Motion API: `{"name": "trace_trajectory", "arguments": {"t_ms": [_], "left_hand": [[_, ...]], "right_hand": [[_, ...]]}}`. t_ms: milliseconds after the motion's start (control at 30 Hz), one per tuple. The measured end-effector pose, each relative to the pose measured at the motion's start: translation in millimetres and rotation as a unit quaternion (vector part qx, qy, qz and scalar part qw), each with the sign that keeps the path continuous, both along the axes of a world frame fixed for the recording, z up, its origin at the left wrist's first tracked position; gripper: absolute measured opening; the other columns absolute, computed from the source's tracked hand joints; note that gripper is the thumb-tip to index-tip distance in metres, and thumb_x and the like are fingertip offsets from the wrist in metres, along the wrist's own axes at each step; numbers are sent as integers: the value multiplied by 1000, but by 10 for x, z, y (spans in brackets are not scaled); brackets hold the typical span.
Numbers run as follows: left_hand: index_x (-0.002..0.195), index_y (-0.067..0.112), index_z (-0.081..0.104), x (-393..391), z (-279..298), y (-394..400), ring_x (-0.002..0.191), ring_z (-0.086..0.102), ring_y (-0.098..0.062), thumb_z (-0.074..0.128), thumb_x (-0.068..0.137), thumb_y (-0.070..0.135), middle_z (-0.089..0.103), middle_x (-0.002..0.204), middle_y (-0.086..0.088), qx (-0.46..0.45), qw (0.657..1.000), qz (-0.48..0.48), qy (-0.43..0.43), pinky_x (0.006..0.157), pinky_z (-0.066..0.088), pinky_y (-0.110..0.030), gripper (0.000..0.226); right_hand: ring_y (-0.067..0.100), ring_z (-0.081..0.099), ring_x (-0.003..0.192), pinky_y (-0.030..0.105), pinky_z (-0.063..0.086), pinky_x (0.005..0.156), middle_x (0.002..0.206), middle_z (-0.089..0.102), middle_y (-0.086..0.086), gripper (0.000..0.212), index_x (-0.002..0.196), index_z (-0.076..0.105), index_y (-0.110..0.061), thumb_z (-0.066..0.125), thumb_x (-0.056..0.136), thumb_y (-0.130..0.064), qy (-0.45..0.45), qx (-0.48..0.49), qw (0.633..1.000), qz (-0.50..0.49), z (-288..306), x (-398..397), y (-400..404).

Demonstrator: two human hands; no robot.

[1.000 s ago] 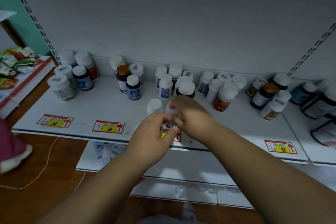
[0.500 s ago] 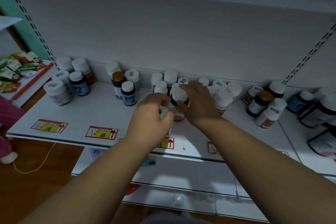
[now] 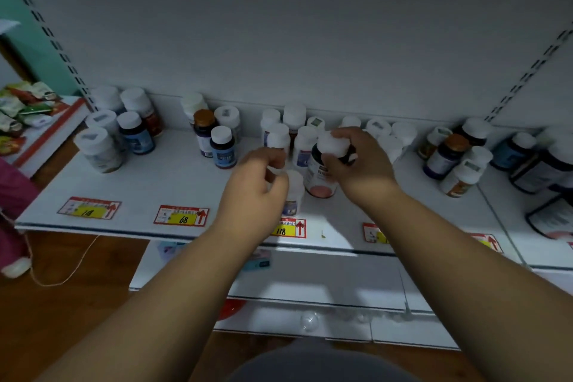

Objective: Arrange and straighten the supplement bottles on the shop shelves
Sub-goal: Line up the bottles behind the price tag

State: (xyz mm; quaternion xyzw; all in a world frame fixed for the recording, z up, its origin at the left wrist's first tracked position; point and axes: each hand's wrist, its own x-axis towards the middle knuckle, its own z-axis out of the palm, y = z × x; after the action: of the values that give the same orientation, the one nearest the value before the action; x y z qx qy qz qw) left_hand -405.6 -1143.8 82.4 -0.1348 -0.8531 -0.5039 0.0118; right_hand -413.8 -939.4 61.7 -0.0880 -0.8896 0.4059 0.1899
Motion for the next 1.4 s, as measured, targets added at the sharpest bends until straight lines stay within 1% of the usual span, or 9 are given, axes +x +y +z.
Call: {"name": "trace_trajectory", "arguments": {"t_ms": [100, 267, 433, 567, 733, 933, 1033, 1267, 1400], "left_hand": [[118, 35, 51, 41, 26, -42, 88, 55, -5, 56, 91, 34, 54, 103, 8, 5, 999, -43, -4, 74, 50, -30, 27], [129, 34, 45, 214, 61, -85, 99, 49, 7, 50, 84, 58, 45, 113, 19, 20, 989, -144, 10, 68, 40, -8, 51], [135, 35, 42, 388, 55, -18, 106, 53, 4, 32, 75, 76, 51, 126, 16, 91, 972, -208, -55, 81, 42, -13, 74], [129, 30, 48, 553, 68, 195, 106, 57, -5, 33, 73, 78, 57, 124, 9, 121, 953, -269, -72, 87, 46, -26, 75], [121, 40, 45, 795, 104, 588, 92, 57, 8, 35, 70, 77, 58, 113, 14, 113, 943, -308, -52, 67, 39, -3, 63], [130, 32, 45, 1277, -39, 1384, 102, 49, 6, 40, 79, 72, 48, 121, 14, 78, 939, -335, 8, 75, 38, -12, 65], [130, 32, 46, 1608, -108, 1935, 103, 47, 7, 40, 80, 73, 45, 120, 14, 76, 934, -347, 19, 79, 39, -15, 65], [127, 34, 44, 2475, -279, 3243, 114, 47, -10, 41, 81, 68, 44, 121, 14, 53, 952, -299, 40, 95, 45, -42, 58], [128, 33, 44, 2755, -314, 3792, 110, 47, -8, 43, 81, 66, 43, 119, 16, 34, 959, -280, 43, 92, 46, -37, 57]], "right_hand": [[-12, 57, 87, 2, 42, 68, 99, 60, -26, 36, 110, 58, -43, 70, 77, -37, 35, -105, 992, -52, 197, 263, -74], [9, 68, 87, 26, 52, 73, 103, 69, 0, 54, 116, 60, -26, 69, 65, -41, 12, -272, 960, -56, 480, 569, -210], [16, 62, 77, 29, 48, 66, 89, 66, 4, 24, 106, 61, -14, 56, 83, -18, 71, -430, 900, -35, 668, 913, -346], [13, 62, 73, 26, 49, 63, 80, 67, 0, 13, 96, 64, -17, 55, 87, -20, 87, -396, 913, -49, 770, 1219, -291], [6, 63, 72, 21, 49, 61, 84, 69, -4, 21, 101, 66, -19, 63, 81, -25, 98, -324, 933, -119, 855, 1652, 10], [5, 68, 84, 19, 56, 72, 99, 71, -2, 32, 116, 64, -18, 73, 85, -18, 81, -217, 945, -232, 798, 2450, 672], [15, 68, 94, 30, 57, 84, 104, 71, 3, 39, 118, 64, -14, 76, 81, -17, 65, -202, 942, -261, 753, 2863, 1118], [-6, 63, 82, 8, 48, 63, 90, 68, -17, 36, 110, 64, -24, 79, 78, -18, 31, -127, 960, -246, 675, 3625, 2399], [-8, 62, 89, 9, 50, 68, 100, 65, -17, 42, 115, 61, -25, 78, 77, -20, -2, -90, 969, -230, 609, 3787, 3080]]}}
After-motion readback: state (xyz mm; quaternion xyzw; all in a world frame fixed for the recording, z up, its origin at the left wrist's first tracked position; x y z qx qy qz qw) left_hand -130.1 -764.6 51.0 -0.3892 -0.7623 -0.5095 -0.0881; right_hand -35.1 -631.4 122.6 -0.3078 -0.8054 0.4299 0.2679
